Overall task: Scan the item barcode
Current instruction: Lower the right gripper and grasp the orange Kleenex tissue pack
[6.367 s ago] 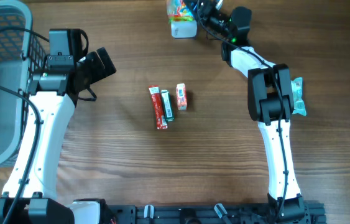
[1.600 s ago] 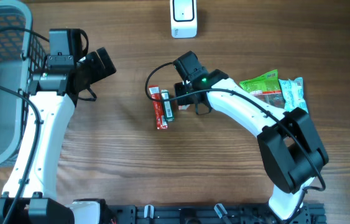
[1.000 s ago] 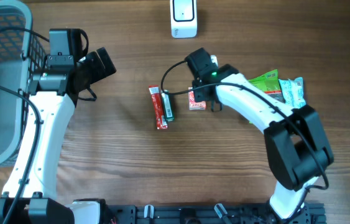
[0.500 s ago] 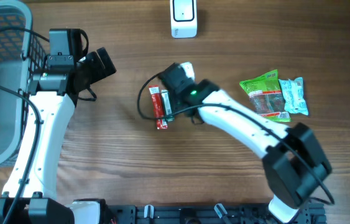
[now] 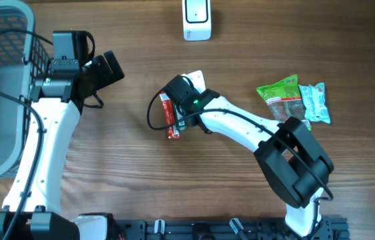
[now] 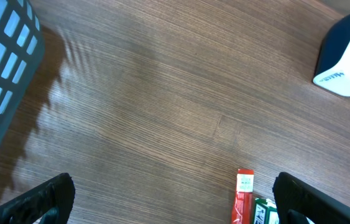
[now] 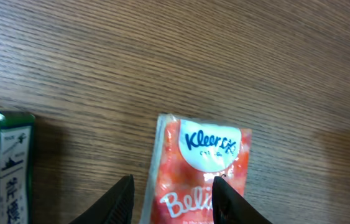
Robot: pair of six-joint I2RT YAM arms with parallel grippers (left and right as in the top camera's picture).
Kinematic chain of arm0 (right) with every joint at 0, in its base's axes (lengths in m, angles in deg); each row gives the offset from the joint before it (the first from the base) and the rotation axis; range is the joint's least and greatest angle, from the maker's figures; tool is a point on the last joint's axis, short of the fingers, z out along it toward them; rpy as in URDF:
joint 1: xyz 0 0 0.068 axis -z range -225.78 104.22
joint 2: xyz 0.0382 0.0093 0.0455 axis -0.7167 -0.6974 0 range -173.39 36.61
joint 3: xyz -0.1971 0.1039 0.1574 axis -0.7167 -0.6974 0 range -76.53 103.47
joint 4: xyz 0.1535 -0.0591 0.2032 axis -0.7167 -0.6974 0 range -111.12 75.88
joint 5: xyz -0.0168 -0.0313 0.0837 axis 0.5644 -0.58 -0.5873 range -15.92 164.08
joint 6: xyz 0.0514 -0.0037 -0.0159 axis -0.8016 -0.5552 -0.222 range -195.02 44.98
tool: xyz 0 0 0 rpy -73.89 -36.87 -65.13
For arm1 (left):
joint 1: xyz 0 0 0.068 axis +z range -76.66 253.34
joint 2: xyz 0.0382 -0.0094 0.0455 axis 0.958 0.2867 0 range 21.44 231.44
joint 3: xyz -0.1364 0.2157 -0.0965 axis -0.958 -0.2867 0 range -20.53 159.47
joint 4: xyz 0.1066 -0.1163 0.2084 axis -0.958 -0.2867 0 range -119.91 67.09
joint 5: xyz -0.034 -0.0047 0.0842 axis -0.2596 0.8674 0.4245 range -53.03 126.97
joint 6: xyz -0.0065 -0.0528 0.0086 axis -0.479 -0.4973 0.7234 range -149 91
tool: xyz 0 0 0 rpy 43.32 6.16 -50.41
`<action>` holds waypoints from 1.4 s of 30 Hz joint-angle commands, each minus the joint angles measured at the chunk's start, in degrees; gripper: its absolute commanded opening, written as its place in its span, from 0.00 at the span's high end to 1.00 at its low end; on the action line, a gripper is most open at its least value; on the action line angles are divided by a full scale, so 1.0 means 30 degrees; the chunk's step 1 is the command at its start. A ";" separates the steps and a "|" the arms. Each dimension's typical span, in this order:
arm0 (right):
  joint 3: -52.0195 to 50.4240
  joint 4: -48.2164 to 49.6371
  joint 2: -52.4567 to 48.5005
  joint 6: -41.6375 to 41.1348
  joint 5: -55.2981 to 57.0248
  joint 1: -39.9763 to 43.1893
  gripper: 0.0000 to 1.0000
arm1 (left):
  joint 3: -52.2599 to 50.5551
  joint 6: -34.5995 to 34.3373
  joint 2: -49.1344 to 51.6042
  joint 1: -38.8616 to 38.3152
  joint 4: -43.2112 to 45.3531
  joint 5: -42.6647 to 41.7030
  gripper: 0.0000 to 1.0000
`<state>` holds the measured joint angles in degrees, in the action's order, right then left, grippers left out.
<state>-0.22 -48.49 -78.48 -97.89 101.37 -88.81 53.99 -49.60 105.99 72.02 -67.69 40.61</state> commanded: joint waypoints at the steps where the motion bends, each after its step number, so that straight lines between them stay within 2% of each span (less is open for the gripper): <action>1: 0.0015 -0.0284 -0.0357 0.0138 0.0976 -0.0007 0.59 | 0.0124 0.0233 0.0087 0.0109 0.0022 0.0248 0.00; 12: 0.0015 -0.0525 -0.0911 0.0430 0.0969 -0.0015 0.60 | 0.0131 0.0226 0.0087 0.0109 0.0022 0.0248 0.00; 22: 0.0022 -0.0197 -0.1326 0.1202 0.1209 0.0342 0.67 | 0.0131 0.0233 0.0087 0.0109 0.0022 0.0248 0.00; 29: 0.0452 0.0146 -0.0860 0.2208 0.1188 0.0306 0.57 | 0.0124 0.0233 0.0087 0.0109 0.0022 0.0248 0.00; 38: 0.0306 0.0656 -0.0539 0.2208 0.0568 0.0291 0.56 | 0.0131 0.0233 0.0087 0.0109 0.0022 0.0248 0.00; 42: 0.0306 0.1180 -0.0561 0.3468 0.0474 0.0291 0.56 | 0.0124 0.0233 0.0087 0.0109 0.0022 0.0248 0.00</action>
<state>-0.19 -45.71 -81.03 -90.35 103.49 -88.06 53.99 -49.60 105.99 72.02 -67.69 40.61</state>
